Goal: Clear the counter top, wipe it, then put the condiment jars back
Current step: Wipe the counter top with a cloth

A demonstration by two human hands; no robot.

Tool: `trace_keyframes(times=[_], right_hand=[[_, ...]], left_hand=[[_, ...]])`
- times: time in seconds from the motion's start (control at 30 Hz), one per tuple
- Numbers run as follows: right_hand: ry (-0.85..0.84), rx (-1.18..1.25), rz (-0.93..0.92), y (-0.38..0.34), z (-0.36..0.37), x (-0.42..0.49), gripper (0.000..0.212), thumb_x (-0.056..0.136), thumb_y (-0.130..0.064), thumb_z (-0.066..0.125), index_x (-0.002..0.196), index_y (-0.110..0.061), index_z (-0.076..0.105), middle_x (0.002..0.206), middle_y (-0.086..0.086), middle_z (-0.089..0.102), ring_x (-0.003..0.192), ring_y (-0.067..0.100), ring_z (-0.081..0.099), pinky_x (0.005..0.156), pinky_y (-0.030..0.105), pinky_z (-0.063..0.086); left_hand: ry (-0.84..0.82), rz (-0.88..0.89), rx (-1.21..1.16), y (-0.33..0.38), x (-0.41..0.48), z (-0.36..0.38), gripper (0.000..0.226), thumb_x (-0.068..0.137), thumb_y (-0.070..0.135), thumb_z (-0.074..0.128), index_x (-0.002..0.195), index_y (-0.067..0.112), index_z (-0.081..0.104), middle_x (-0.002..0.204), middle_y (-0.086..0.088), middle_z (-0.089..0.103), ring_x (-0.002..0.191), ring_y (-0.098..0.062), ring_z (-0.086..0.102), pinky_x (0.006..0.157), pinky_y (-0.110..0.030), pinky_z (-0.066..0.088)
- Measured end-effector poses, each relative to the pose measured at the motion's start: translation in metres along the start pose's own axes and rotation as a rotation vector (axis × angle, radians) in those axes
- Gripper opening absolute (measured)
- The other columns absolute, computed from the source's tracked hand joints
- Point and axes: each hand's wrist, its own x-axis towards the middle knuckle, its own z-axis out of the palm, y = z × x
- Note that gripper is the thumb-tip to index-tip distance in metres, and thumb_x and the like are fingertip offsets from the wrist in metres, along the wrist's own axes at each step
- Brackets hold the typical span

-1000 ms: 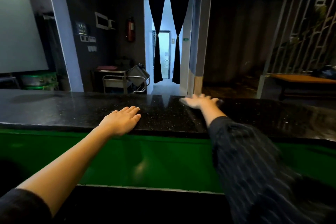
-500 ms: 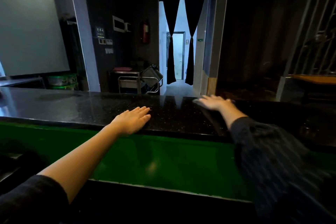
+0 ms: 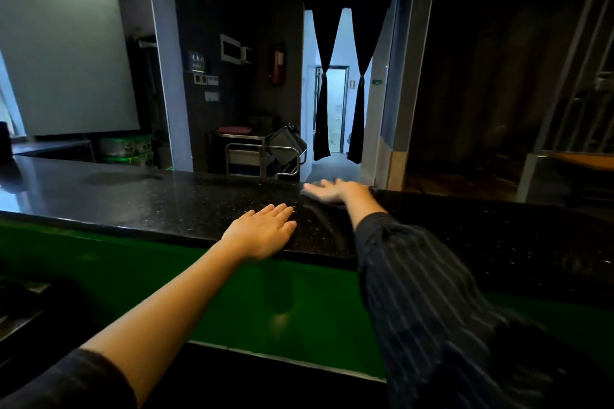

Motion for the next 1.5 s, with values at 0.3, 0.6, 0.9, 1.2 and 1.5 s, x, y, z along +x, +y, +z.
trace_keyframes(times=[0.3, 0.6, 0.9, 1.2, 1.5], right_hand=[[0.009, 0.097, -0.248, -0.055, 0.012, -0.054, 0.067, 0.091, -0.071, 0.012, 0.152, -0.042, 0.014, 0.162, -0.01, 0.004, 0.149, 0.02, 0.003, 0.114, 0.058, -0.005], [0.127, 0.089, 0.185, 0.063, 0.024, -0.136, 0.062, 0.097, -0.062, 0.007, 0.153, -0.038, 0.007, 0.163, -0.006, 0.0, 0.149, 0.024, 0.002, 0.117, 0.054, -0.001], [0.263, 0.101, 0.764, -0.026, 0.045, -0.179, 0.067, 0.096, -0.057, 0.021, 0.153, -0.021, 0.022, 0.16, 0.01, 0.017, 0.146, 0.037, 0.013, 0.115, 0.061, 0.004], [0.3, 0.07, 0.526, -0.263, 0.05, -0.111, 0.075, 0.094, -0.06, 0.027, 0.153, -0.014, 0.019, 0.158, 0.02, 0.015, 0.143, 0.043, 0.015, 0.113, 0.064, 0.003], [0.21, 0.1, 0.029, -0.324, 0.055, -0.104, 0.065, 0.095, -0.062, 0.013, 0.153, -0.032, 0.017, 0.162, 0.004, 0.011, 0.147, 0.033, 0.011, 0.115, 0.062, 0.003]], left_hand=[[0.012, 0.02, 0.027, -0.002, -0.001, -0.003, 0.053, 0.103, 0.036, 0.018, 0.153, 0.016, 0.013, 0.161, -0.001, 0.006, 0.148, -0.016, 0.004, 0.119, -0.042, 0.009], [0.099, 0.071, -0.31, -0.055, -0.023, -0.043, 0.037, 0.1, 0.031, 0.044, 0.129, 0.014, 0.059, 0.135, -0.009, 0.057, 0.125, -0.024, 0.051, 0.103, -0.028, 0.037], [0.003, -0.082, -0.062, -0.262, -0.038, -0.057, 0.048, 0.102, 0.037, 0.033, 0.146, 0.016, 0.038, 0.153, -0.008, 0.034, 0.141, -0.027, 0.032, 0.117, -0.037, 0.022], [-0.047, -0.016, 0.043, -0.298, -0.046, -0.036, 0.049, 0.104, 0.039, 0.014, 0.152, 0.031, 0.007, 0.161, 0.007, 0.002, 0.148, -0.025, 0.004, 0.114, -0.057, 0.008], [0.003, 0.003, 0.047, -0.3, -0.052, -0.036, 0.049, 0.104, 0.03, 0.014, 0.153, 0.028, 0.008, 0.161, 0.005, 0.002, 0.148, -0.027, 0.007, 0.115, -0.058, 0.013]])
